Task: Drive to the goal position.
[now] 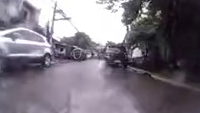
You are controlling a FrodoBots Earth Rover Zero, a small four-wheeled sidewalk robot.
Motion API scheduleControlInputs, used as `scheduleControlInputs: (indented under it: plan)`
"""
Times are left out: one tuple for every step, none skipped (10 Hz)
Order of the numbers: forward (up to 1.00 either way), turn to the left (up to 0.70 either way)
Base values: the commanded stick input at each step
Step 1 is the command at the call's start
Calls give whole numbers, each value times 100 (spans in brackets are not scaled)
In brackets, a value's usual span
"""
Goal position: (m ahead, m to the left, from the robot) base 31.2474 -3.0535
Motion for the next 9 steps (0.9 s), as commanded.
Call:
scheduleControlInputs:
  plan:
    - [100, 0]
    - [100, 0]
    - [100, 0]
    - [100, 0]
    - [100, 0]
    - [100, 0]
    - [100, 0]
    - [100, 0]
    - [100, 0]
